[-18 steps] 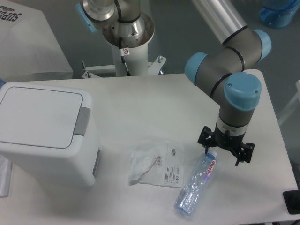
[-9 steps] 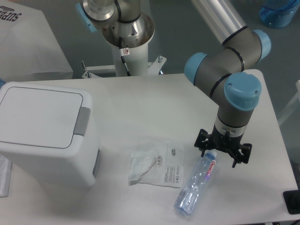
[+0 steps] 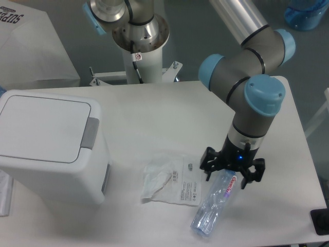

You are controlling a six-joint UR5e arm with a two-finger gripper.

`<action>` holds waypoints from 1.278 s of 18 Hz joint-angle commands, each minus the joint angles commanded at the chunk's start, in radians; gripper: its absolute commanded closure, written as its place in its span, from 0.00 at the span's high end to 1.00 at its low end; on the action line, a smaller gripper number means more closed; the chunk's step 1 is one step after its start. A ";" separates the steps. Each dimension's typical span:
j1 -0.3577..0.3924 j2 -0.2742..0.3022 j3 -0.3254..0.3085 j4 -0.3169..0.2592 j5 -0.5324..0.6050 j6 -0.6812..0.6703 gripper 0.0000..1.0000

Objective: Open the trash can
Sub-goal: 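Raise the open gripper and move it toward the trash can lid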

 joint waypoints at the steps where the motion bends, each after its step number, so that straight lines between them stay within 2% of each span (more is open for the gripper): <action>1: -0.003 0.020 -0.008 0.000 -0.028 -0.032 1.00; 7: -0.077 0.137 -0.041 0.000 -0.060 -0.123 1.00; 15: -0.132 0.299 -0.169 0.005 -0.106 -0.123 1.00; 19: -0.176 0.331 -0.209 0.011 -0.106 -0.125 1.00; 23: -0.195 0.336 -0.248 0.063 -0.106 -0.131 1.00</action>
